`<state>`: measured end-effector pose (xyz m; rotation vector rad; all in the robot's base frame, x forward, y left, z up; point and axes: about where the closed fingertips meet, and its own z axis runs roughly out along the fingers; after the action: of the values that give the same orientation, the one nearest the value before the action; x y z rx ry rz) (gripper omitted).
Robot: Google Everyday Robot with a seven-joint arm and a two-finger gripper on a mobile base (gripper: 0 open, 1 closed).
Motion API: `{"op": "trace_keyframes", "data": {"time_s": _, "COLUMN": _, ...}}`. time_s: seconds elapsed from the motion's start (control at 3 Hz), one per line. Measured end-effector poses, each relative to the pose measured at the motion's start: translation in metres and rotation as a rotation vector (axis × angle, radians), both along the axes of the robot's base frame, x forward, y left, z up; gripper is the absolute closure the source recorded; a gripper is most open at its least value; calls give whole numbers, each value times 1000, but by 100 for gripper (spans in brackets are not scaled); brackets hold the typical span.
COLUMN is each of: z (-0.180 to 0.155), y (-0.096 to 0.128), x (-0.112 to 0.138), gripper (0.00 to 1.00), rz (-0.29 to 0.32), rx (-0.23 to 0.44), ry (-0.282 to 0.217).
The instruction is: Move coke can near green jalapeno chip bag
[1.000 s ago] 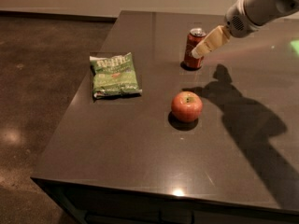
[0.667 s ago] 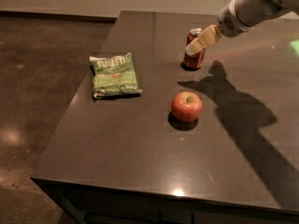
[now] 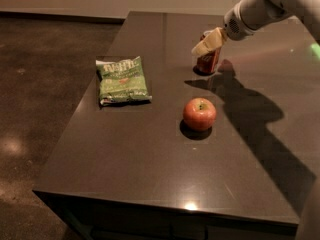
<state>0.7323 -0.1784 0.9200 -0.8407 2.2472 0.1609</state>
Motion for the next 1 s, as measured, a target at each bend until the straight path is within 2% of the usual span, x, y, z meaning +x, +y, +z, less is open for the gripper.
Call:
{"op": "trace_keyframes", "data": {"time_s": 0.33, "z": -6, "y": 3, "x": 5, "gripper": 16, "rz": 7, "rx": 7, "ry": 13}}
{"op": "trace_keyframes", "data": {"time_s": 1.0, "z": -2, "y": 17, "x": 1, "gripper": 62, "rz": 60, "rx": 24, "ry": 16}}
